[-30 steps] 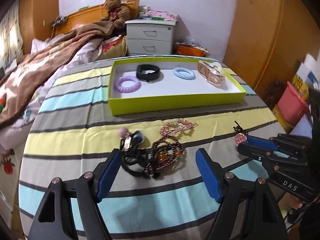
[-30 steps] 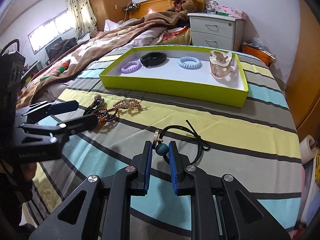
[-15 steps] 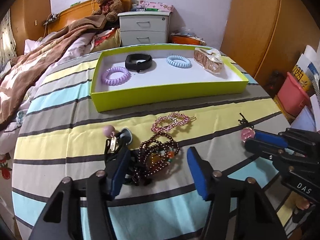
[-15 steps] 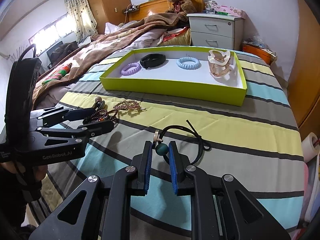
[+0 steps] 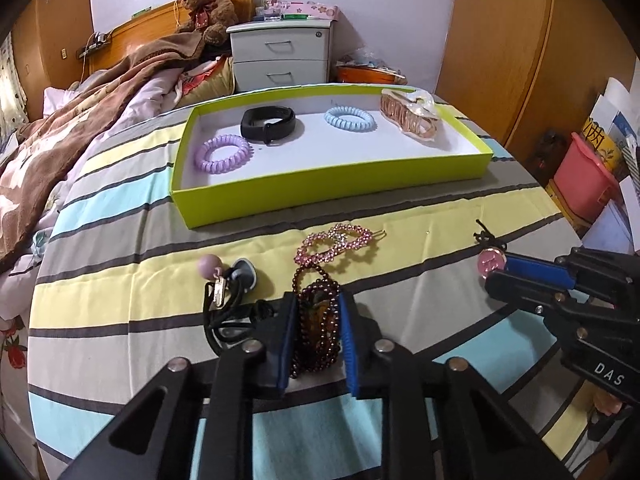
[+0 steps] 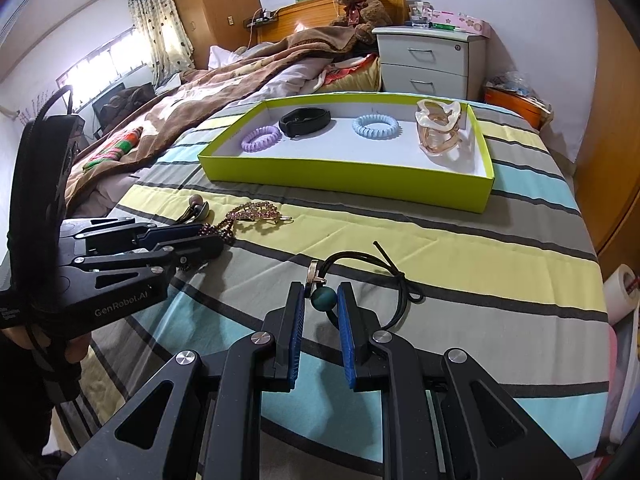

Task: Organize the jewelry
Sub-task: 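Close the left gripper on the dark beaded bracelet while the right gripper holds the black tie, then carry the beaded bracelet and black tie into the green box with both grippers, then open the left then the right gripper, releasing bracelet and tie into the box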

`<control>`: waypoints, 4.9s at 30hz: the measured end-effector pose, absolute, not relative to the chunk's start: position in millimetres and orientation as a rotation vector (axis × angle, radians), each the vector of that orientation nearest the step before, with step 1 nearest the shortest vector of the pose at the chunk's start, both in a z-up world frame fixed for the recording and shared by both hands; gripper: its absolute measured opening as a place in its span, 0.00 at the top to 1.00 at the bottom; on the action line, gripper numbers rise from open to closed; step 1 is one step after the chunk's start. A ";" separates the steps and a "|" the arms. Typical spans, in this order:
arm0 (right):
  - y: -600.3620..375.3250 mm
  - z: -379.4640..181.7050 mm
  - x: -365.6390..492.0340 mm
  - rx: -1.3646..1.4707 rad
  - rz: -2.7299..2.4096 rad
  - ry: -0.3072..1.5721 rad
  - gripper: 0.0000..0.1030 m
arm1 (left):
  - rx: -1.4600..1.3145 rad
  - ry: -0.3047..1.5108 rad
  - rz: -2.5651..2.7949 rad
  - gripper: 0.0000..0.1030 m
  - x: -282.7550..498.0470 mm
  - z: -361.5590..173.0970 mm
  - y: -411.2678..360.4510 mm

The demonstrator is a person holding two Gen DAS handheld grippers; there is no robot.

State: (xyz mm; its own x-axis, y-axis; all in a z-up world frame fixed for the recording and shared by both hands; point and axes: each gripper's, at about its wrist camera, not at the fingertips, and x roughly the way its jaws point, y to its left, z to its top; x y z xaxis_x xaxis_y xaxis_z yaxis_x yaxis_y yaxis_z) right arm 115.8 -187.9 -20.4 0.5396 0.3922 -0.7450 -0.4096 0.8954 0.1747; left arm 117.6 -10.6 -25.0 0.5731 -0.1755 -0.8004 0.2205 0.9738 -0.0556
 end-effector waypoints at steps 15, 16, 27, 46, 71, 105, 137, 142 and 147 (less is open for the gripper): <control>-188.0 -13.8 114.0 -0.025 0.471 0.866 0.83 | -0.022 0.901 -0.252 0.94 112.0 -10.3 -1.0; -187.4 -12.9 113.6 -0.026 0.471 0.864 0.83 | -0.026 0.895 -0.248 0.94 111.4 -8.7 -0.2; -187.4 -0.8 109.7 -0.027 0.466 0.834 0.83 | -0.059 0.848 -0.268 0.94 106.2 12.7 7.1; -185.1 33.0 104.0 -0.042 0.458 0.755 0.83 | -0.100 0.750 -0.288 0.94 106.6 55.6 11.8; -180.7 83.6 166.2 -0.072 0.426 0.677 0.83 | -0.124 0.670 -0.262 0.94 163.2 97.1 29.4; -107.8 -5.7 284.2 -0.164 0.582 0.905 0.83 | -0.118 0.879 -0.228 0.94 229.2 7.1 28.9; -99.4 -22.3 293.4 -0.211 0.567 0.961 0.83 | -0.087 0.928 -0.196 0.73 238.7 -8.1 24.2; -99.9 -18.5 292.2 -0.208 0.563 0.947 0.83 | -0.091 0.925 -0.191 0.67 238.3 -8.1 25.2; -101.4 -16.7 290.9 -0.205 0.556 0.947 0.83 | -0.099 0.923 -0.187 0.59 237.6 -5.8 27.8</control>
State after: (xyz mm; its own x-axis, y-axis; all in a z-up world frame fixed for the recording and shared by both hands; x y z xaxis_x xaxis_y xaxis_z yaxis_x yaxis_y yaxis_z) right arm 290.9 -101.4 -16.7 0.4573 0.3595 -0.8134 -0.5345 0.8421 0.0716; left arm 237.6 27.8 -5.8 0.5888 -0.2026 -0.7825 0.1180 0.9792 -0.1648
